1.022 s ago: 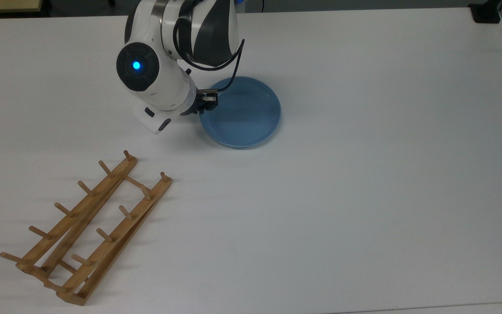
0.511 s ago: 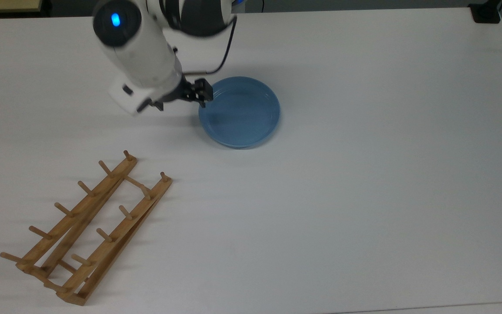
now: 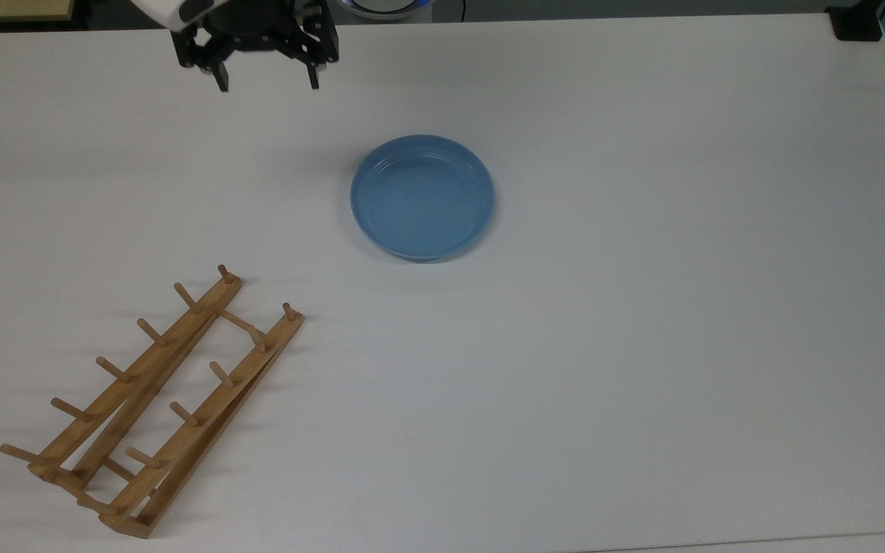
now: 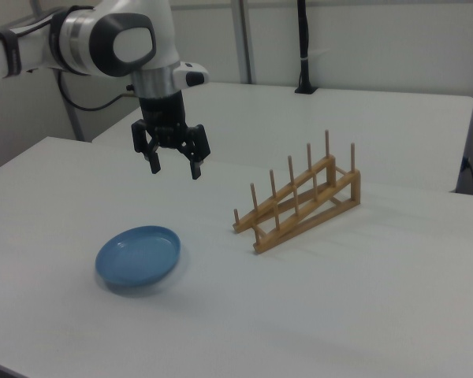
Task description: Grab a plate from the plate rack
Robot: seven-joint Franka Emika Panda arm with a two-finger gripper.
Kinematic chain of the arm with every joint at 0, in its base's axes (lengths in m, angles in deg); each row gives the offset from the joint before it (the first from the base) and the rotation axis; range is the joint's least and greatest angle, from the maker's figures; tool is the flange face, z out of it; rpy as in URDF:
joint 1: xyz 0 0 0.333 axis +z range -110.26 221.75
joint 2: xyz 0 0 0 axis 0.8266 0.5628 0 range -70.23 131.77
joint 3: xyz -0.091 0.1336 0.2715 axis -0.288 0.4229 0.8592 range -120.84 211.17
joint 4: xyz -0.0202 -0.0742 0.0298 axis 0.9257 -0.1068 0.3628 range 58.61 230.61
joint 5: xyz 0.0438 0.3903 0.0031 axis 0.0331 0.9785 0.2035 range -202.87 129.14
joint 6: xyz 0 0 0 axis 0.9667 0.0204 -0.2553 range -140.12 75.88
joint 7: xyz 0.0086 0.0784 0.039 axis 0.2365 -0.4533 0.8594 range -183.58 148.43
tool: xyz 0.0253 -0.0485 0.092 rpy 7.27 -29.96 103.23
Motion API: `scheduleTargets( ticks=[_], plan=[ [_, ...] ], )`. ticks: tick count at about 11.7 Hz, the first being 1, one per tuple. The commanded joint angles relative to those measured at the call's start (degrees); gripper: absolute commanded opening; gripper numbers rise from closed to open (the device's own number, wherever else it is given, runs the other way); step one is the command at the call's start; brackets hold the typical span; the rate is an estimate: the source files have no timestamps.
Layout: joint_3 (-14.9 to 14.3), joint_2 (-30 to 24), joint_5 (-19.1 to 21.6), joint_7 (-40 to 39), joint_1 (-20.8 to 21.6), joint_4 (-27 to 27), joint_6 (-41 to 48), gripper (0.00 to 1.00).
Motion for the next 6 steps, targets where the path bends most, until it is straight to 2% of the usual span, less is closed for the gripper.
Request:
scheduleTargets(
  ticks=[1,2,4,6],
  plan=[
    [2.58,-2.75,-2.71,1.68,-2.01,2.14,1.61,1.0],
    [4.16,-2.76,-3.49,4.56,-3.16,2.14,1.44,1.0],
    [4.97,-2.67,-4.99,12.8,-3.17,2.32,0.92,1.0],
    [5.14,-2.5,-5.08,14.17,-3.17,2.58,1.09,1.0]
  ],
)
